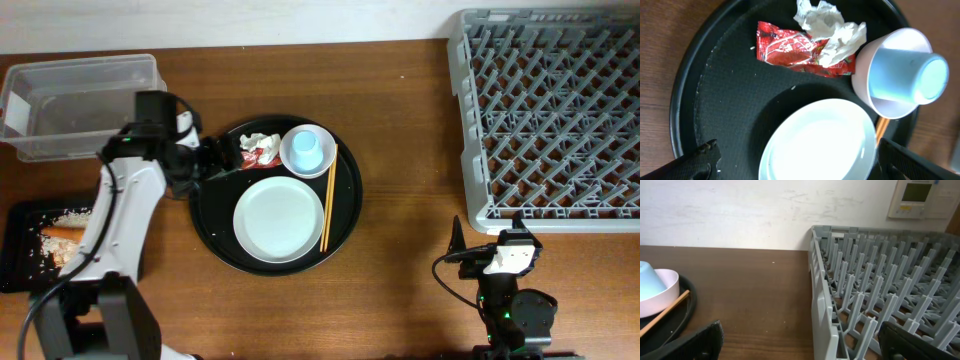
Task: Sort waste into correct bins and load items into the dishwasher rack
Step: 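Move the left gripper to the tissue and grasp it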
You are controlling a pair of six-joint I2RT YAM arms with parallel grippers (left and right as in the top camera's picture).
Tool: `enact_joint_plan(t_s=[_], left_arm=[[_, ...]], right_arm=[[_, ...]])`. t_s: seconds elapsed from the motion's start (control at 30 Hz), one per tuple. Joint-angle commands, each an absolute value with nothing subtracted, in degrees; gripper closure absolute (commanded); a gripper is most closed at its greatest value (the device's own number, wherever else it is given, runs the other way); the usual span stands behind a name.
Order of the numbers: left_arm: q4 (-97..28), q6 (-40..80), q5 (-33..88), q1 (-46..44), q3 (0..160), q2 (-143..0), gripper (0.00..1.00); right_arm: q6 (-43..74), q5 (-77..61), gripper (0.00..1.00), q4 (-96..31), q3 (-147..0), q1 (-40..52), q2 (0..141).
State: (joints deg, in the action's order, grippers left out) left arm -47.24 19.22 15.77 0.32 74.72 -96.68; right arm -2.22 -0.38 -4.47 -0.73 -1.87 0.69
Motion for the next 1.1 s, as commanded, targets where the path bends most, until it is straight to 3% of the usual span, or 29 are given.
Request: enact_joint_plan(t_s=[0.0, 0.07, 0.13, 0.2, 0.47, 0.7, 1.07], left_arm=[[-46.72, 18.55, 11.53, -1.28, 75.05, -97.71, 0.01], [-45.47, 18.48, 11.53, -1.83, 75.05, -97.73, 0.03], [-41.65, 16.25, 11.46, -2.66, 75.05, -97.97, 0.16], [-38.04, 15.99, 9.98, -3.53, 75.05, -98.96, 0.2], [-27.46, 15.4, 7.27, -6.68, 75.05, -107.74, 0.21], [-20.05, 2.55, 6.96, -7.05, 75.05, -109.47, 0.21], [-18.59, -3.33, 7.03, -8.58, 75.05, -114.17, 0.22]], right_arm=[[-2.57, 0.08, 0.02, -4.69, -0.32, -1.52, 0.19], [-2.57, 0.08, 0.02, -4.69, -0.32, -1.52, 0.19], [-2.57, 0.08, 0.02, -4.69, -0.32, -1.52, 0.19], [-2.57, 0.08, 0.02, -4.67, -0.32, -1.52, 0.19], [-2.57, 0.08, 0.02, -4.69, -0.32, -1.52, 0.19], [-2.57, 0.08, 0.02, -4.69, -0.32, -1.52, 0.19], [-2.57, 0.08, 0.02, -4.69, -0.32, -1.52, 0.19]])
